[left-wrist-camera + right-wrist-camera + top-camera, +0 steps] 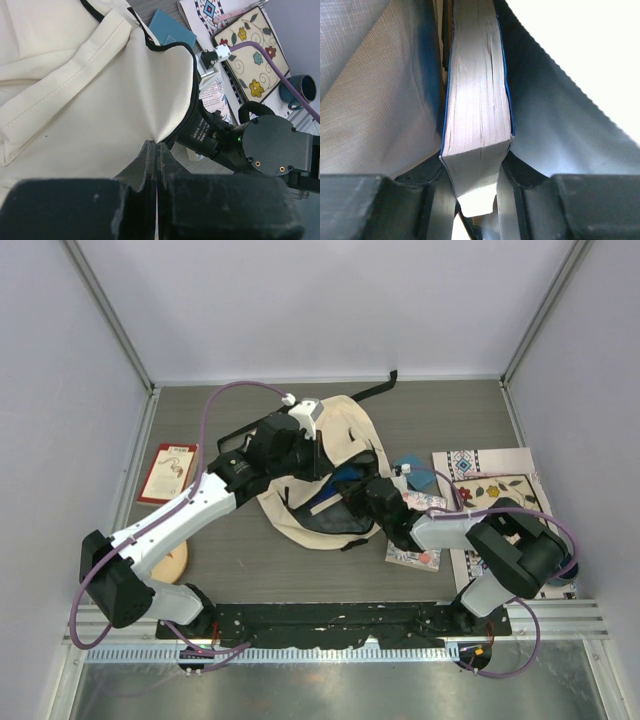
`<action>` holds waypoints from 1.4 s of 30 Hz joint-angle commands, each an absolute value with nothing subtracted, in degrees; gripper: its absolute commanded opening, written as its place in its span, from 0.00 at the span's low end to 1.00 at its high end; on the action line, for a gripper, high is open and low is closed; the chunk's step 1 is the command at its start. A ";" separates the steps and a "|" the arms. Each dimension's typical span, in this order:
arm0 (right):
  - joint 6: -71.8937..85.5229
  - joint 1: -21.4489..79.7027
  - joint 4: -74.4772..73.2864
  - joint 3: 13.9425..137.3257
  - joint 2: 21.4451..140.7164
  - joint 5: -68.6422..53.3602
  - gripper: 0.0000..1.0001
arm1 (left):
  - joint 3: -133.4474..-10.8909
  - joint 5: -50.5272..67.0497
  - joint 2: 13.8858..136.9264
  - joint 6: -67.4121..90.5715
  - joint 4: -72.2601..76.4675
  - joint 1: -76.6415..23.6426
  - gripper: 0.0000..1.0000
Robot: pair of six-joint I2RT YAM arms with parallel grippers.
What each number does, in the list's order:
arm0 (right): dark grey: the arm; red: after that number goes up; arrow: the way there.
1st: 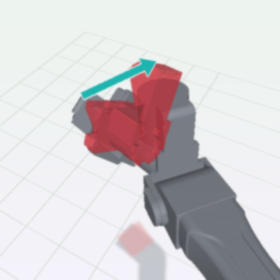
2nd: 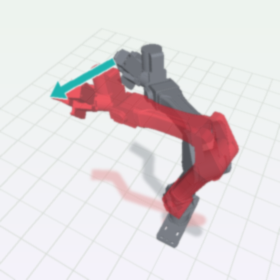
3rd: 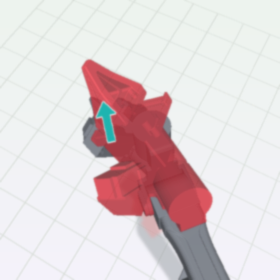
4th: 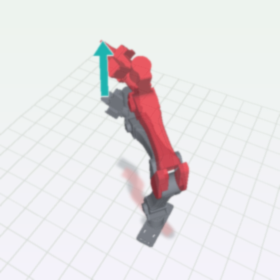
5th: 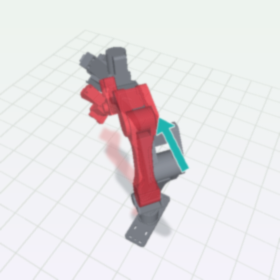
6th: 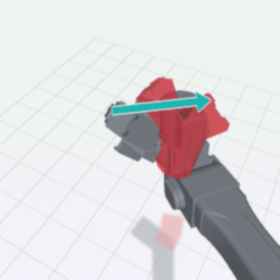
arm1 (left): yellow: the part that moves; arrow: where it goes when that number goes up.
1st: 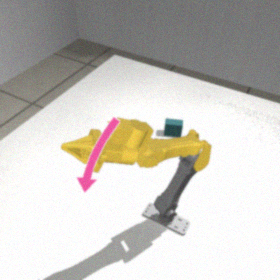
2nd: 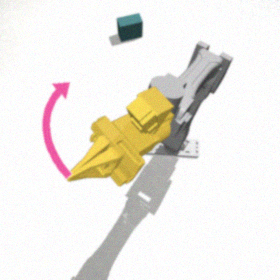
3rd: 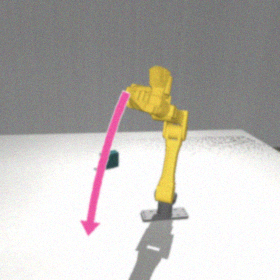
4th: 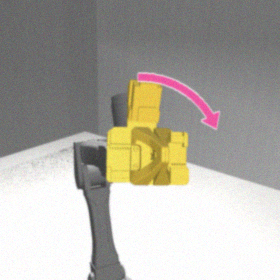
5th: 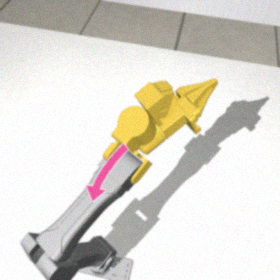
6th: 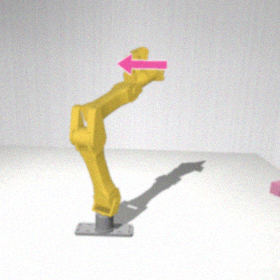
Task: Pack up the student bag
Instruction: Place the book in the student bag.
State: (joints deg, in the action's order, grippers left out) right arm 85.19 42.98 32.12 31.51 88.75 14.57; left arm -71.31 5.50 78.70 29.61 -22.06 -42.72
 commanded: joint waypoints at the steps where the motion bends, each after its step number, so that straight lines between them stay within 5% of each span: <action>1: 87.01 42.98 46.02 29.02 88.33 14.06 0.01 | -71.81 5.54 77.43 29.71 -18.90 -42.54 0.00; 9: 79.21 43.15 80.13 25.05 89.12 19.16 0.01 | -72.16 5.97 77.17 30.15 -18.98 -42.36 0.00; 27: 77.44 40.78 91.85 38.93 113.02 20.21 0.02 | -73.74 10.90 74.88 27.34 -20.57 -41.75 0.00; 30: 79.44 40.87 86.34 37.53 112.77 22.58 0.20 | -73.04 10.20 74.71 27.33 -20.39 -41.75 0.00; 31: 79.89 40.96 84.92 36.66 112.59 22.50 0.34 | -72.86 10.02 74.71 27.33 -20.22 -41.66 0.00; 36: 83.66 41.39 73.77 32.96 108.04 20.05 0.71 | -71.98 6.95 75.59 28.65 -20.92 -41.05 0.00; 42: 87.01 41.92 60.48 28.39 100.29 18.46 0.81 | -69.70 6.06 75.67 29.79 -19.60 -40.43 0.00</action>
